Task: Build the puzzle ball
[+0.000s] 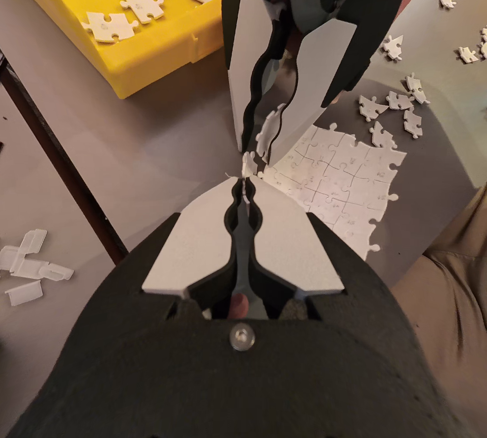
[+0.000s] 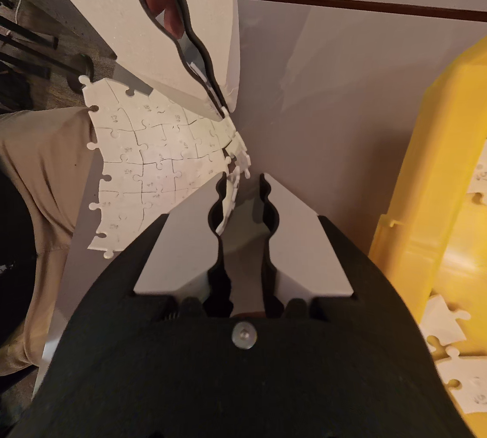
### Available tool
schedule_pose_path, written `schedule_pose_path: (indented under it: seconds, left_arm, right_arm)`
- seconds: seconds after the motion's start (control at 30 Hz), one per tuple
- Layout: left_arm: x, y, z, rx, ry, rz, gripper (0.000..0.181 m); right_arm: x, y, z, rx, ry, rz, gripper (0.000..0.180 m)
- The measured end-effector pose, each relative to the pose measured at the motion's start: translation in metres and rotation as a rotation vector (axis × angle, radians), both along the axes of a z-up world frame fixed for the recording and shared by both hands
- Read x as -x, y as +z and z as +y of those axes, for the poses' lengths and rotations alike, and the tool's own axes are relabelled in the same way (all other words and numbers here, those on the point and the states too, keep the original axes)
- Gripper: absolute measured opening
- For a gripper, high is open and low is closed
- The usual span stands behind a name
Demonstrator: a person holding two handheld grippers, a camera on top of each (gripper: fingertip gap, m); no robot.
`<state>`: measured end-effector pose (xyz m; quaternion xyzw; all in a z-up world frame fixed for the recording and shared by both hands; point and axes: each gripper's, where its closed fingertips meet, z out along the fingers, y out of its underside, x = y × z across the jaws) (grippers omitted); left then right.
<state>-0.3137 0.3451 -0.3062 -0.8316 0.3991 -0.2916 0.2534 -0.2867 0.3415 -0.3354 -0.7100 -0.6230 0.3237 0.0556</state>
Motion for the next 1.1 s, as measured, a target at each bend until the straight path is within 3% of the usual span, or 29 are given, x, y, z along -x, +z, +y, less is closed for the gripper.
schedule_pose_path:
  seconds: [0.3,0.93,1.1]
  left_arm:
    - [-0.0016,0.0024,0.0008,-0.028,0.001,-0.007,0.002]
    - [-0.0021,0.0049,-0.003,-0.029,-0.009,-0.031,0.003]
    - [-0.0009,0.0069,-0.0068,0.013,-0.032,-0.037,0.016]
  right_arm:
    - [0.0024,0.0027,-0.0038,0.015,0.009,0.024,0.007]
    - [0.0024,0.0063,-0.0079,0.029,0.004,0.059,0.003]
    - [0.0026,0.0079,-0.0082,0.034,-0.008,0.074,0.002]
